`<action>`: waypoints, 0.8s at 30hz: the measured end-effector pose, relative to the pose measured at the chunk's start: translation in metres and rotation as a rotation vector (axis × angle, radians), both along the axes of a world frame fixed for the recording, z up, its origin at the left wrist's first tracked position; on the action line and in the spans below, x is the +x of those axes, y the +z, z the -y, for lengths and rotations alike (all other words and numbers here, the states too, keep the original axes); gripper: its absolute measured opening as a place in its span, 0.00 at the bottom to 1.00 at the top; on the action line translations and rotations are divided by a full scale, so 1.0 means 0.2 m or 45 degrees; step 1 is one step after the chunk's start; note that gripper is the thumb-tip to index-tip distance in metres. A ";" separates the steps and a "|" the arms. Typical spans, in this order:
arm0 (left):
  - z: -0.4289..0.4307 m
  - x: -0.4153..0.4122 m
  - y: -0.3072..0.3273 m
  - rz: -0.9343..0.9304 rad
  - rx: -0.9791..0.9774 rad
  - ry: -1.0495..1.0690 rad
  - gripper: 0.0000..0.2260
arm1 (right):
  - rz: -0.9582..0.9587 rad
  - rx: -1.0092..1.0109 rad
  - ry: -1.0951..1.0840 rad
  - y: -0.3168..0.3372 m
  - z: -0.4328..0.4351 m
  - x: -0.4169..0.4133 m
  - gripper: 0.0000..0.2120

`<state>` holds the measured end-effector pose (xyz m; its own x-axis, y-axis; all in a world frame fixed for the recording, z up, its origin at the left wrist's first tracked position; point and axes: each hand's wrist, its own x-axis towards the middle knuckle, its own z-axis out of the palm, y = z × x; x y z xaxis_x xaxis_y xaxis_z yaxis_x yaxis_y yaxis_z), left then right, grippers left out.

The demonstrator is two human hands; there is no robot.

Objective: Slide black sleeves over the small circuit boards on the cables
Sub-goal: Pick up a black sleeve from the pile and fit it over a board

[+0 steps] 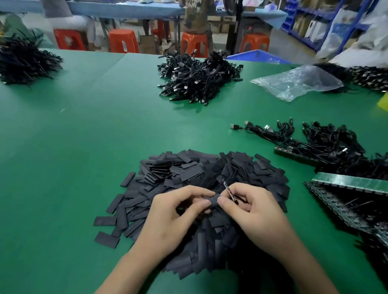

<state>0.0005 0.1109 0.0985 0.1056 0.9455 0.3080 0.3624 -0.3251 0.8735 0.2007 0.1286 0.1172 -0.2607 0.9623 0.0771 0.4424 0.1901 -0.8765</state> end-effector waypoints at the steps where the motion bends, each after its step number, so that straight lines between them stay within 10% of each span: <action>1: 0.00 0.00 0.00 -0.072 0.086 0.021 0.08 | -0.016 0.013 -0.007 0.00 0.00 -0.01 0.06; 24: -0.02 0.00 -0.04 -0.132 0.269 0.165 0.06 | 0.296 0.218 0.022 -0.02 0.06 0.04 0.17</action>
